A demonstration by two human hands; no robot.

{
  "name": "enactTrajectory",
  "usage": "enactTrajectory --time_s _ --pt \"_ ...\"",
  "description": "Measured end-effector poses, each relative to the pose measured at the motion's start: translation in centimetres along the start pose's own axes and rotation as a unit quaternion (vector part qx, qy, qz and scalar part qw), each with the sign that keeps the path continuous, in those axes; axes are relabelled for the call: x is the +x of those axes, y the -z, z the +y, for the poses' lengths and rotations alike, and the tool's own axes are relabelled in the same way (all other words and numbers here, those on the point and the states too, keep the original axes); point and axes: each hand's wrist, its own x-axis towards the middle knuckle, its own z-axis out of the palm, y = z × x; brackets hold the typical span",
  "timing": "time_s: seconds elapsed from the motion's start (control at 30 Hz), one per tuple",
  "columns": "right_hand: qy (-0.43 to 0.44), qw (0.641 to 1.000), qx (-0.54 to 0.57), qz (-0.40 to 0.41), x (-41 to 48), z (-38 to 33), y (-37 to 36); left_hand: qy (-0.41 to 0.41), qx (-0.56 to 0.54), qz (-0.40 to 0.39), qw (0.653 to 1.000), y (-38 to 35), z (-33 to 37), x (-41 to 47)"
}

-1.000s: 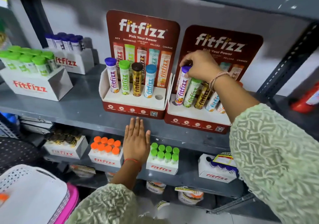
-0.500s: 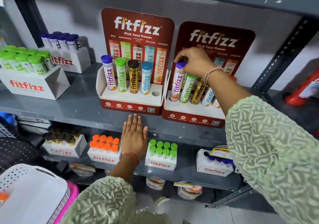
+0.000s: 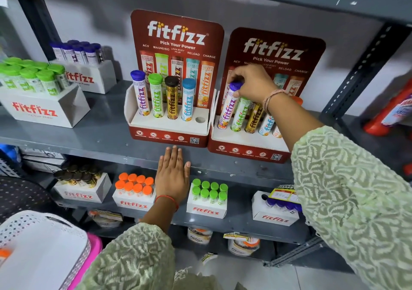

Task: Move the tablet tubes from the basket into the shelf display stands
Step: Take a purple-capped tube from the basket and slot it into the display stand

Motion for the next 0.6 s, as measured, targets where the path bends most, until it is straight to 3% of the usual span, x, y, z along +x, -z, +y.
enactTrajectory --time_s 0.27,0.33,0.47,0.53,0.6 --pt "-0.015 0.999 -0.01 -0.028 -0.5 -0.2 -1.5 -0.022 -0.014 0.003 1.0 0.1 -0.5 0.1" --pt "-0.013 0.999 -0.031 0.006 -1.0 -0.9 -1.7 -0.019 -0.033 0.021 0.999 0.4 -1.2 -0.4" --pt "0.106 0.972 -0.003 0.21 -3.3 -6.3 -5.8 0.058 -0.049 0.064 0.995 1.2 -5.0 -3.5" --pt "0.195 0.963 0.032 0.181 -4.8 -10.1 -10.1 0.13 -0.046 0.073 0.988 1.6 -8.3 -6.3" --pt "0.282 0.953 0.058 0.088 -6.6 -13.9 -15.3 0.212 -0.045 0.081 0.973 1.9 -12.1 -9.6"
